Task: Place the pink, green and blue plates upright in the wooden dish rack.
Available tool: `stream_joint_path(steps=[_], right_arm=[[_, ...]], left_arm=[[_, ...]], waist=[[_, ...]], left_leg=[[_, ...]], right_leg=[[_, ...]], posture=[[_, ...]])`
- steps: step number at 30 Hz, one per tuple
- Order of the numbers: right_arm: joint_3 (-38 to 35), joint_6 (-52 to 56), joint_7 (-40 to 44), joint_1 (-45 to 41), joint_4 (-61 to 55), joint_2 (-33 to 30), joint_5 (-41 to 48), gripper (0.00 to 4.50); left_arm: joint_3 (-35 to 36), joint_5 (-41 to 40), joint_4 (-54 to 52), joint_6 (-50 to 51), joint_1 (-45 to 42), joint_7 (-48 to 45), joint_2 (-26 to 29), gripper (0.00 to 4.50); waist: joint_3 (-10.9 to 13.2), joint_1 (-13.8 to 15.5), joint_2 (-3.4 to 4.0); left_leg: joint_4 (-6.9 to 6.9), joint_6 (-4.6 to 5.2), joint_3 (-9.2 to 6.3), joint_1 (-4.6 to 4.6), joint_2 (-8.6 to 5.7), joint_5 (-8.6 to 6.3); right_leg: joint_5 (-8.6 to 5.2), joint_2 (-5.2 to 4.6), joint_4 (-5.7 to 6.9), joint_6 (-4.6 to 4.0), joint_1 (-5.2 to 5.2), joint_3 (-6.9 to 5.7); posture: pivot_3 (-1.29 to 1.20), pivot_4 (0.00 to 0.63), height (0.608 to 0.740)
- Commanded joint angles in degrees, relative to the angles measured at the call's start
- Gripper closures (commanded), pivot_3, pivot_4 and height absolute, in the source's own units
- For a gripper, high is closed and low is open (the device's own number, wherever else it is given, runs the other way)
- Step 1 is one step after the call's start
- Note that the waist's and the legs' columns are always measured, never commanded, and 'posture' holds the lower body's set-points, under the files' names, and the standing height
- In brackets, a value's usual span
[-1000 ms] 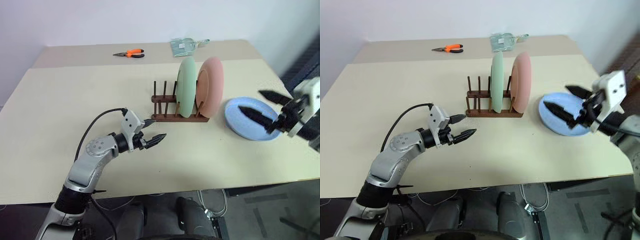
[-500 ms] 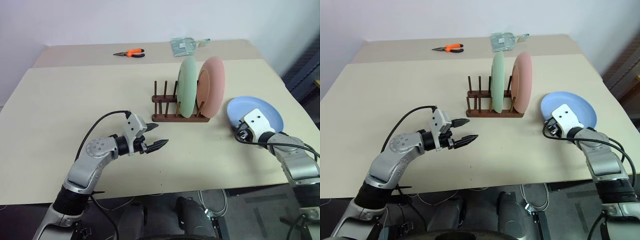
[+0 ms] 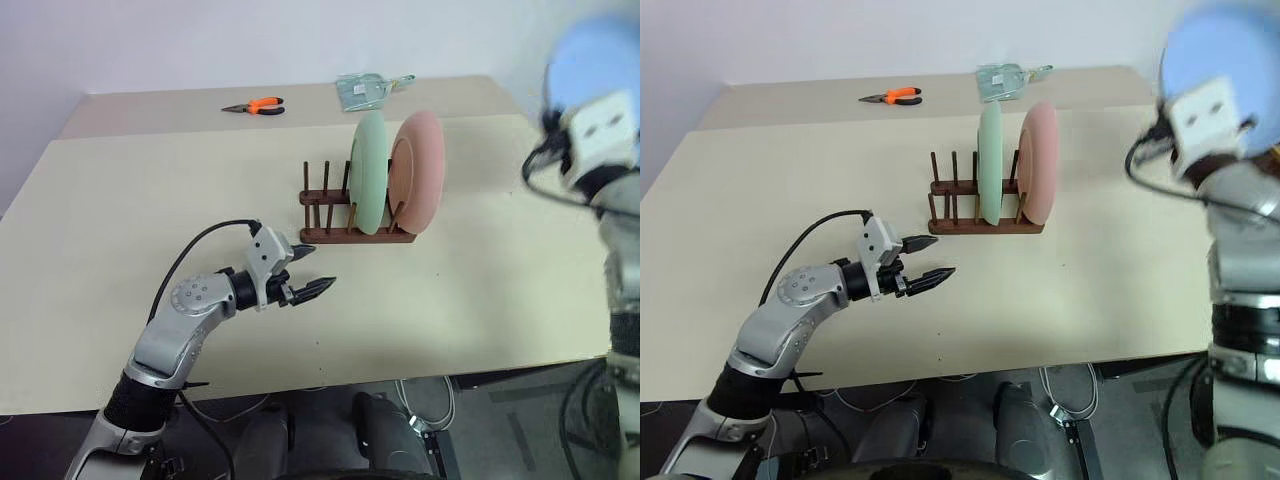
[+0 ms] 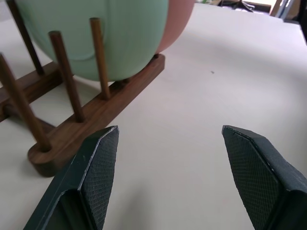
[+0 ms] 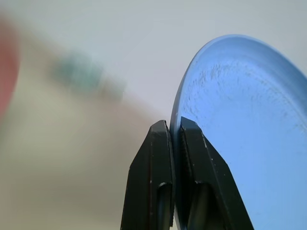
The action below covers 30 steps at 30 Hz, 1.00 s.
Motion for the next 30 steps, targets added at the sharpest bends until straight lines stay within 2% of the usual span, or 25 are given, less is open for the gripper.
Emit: stream_joint_path(steps=[1,3,6,9,12,18,30], right_arm=[[-1.2,9.9,2.0,-7.7,-10.7,6.7,18.2,4.47],[-2.1,17.6,-1.0,-11.9,-14.3,13.5,31.8,4.47],[-2.0,23.2,-12.1,-17.4,-15.3,26.4,46.3,4.47],[-1.0,26.1,-19.7,-17.7,-14.7,34.0,52.8,4.47],[1.5,28.1,-27.6,-13.7,-11.9,41.3,54.5,4.47],[3.1,32.2,-36.6,-8.4,-11.2,46.2,60.3,4.47],[2.5,29.9,-41.4,-8.6,-7.2,48.2,60.2,4.47]], left_arm=[[1.6,0.2,0.4,-1.8,-0.8,-0.3,0.2,0.95],[2.6,0.6,1.6,-3.1,-0.9,0.5,-0.2,0.95],[4.0,1.0,2.9,-4.5,-0.5,1.4,-0.1,0.95],[4.5,2.5,4.1,-5.9,0.4,2.1,0.6,0.95],[5.7,3.3,4.5,-6.9,1.7,2.7,1.4,0.95],[7.9,3.3,4.0,-7.1,3.5,3.1,2.4,0.95],[7.0,4.3,4.8,-7.7,3.3,2.4,2.3,0.95]], waist=[[0.0,0.0,-0.03],[0.0,0.1,-0.05],[0.0,0.3,-0.02],[0.0,0.7,-0.05],[-0.1,0.3,-0.10],[-0.1,0.2,-0.08],[-0.1,0.0,-0.09]], left_leg=[[0.00,0.00,-0.03,-0.01,0.01,0.00],[0.01,0.00,-0.07,0.01,0.03,0.00],[0.07,0.00,-0.10,-0.01,0.01,0.00],[0.06,0.00,-0.16,-0.08,-0.02,0.00],[0.03,0.00,-0.13,-0.06,-0.04,0.00],[0.05,-0.01,-0.05,-0.12,-0.04,0.01],[0.02,0.00,-0.05,-0.07,0.01,0.01]], right_leg=[[0.02,0.02,0.01,-0.03,0.01,0.00],[0.04,0.02,0.05,-0.08,0.02,-0.01],[0.06,0.00,0.11,-0.11,-0.01,0.00],[0.06,-0.01,0.19,-0.13,-0.09,-0.01],[0.05,-0.03,0.19,-0.13,-0.10,0.00],[0.05,-0.04,0.62,-0.12,-0.39,0.05],[0.05,0.04,0.76,-0.12,-0.48,0.04]], posture=[[0.00,0.150,0.740],[0.00,0.150,0.740],[0.00,0.150,0.740],[0.00,0.150,0.740],[0.00,0.150,0.740],[0.00,0.150,0.740],[0.00,0.150,0.740]])
